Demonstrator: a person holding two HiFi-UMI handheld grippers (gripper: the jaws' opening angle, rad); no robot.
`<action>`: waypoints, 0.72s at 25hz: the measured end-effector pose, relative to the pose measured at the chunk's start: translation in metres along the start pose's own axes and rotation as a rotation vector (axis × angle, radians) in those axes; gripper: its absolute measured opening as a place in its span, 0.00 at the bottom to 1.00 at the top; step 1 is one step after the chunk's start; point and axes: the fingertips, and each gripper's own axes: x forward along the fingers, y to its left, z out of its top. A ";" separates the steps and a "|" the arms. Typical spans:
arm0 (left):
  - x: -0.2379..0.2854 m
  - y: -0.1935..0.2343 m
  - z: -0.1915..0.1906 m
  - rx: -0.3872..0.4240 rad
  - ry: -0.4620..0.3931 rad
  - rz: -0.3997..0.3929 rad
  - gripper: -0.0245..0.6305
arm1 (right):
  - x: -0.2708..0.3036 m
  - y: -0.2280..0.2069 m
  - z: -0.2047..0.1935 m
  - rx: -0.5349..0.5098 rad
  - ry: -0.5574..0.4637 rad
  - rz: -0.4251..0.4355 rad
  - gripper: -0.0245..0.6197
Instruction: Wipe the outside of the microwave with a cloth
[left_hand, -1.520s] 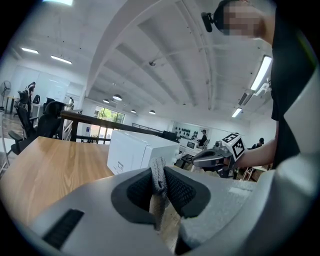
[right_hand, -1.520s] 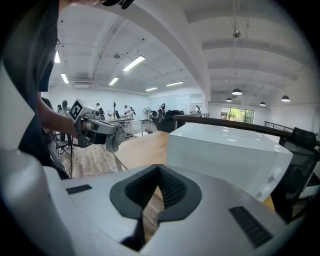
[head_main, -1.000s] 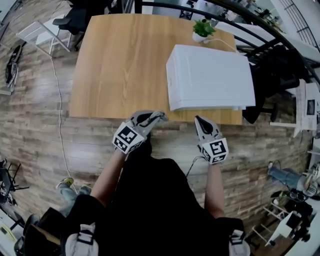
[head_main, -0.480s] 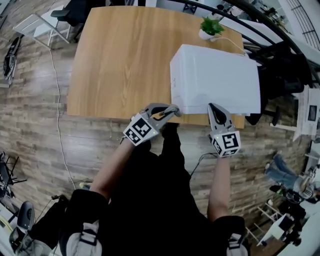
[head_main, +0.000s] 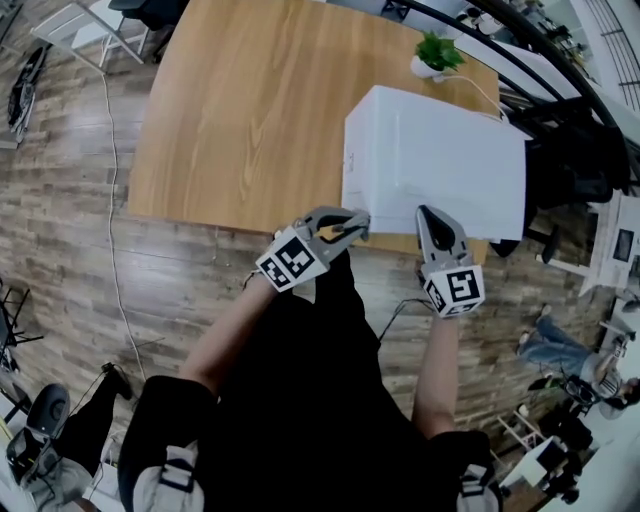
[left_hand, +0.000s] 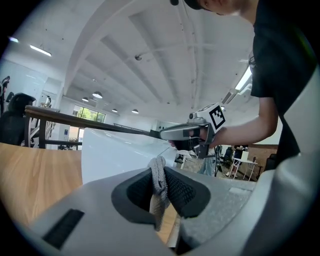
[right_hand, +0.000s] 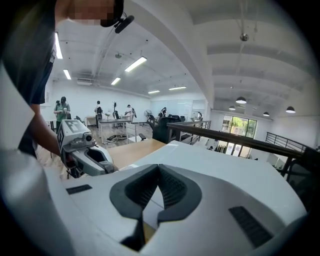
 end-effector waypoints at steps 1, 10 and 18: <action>0.000 0.000 0.000 0.004 -0.001 0.004 0.11 | 0.000 0.001 -0.001 -0.009 0.005 0.000 0.04; 0.006 0.001 -0.001 0.053 0.004 -0.026 0.11 | 0.000 0.000 -0.003 -0.023 0.006 -0.015 0.04; 0.012 0.010 0.001 0.016 -0.017 -0.024 0.11 | 0.000 -0.002 -0.005 -0.034 0.020 -0.014 0.04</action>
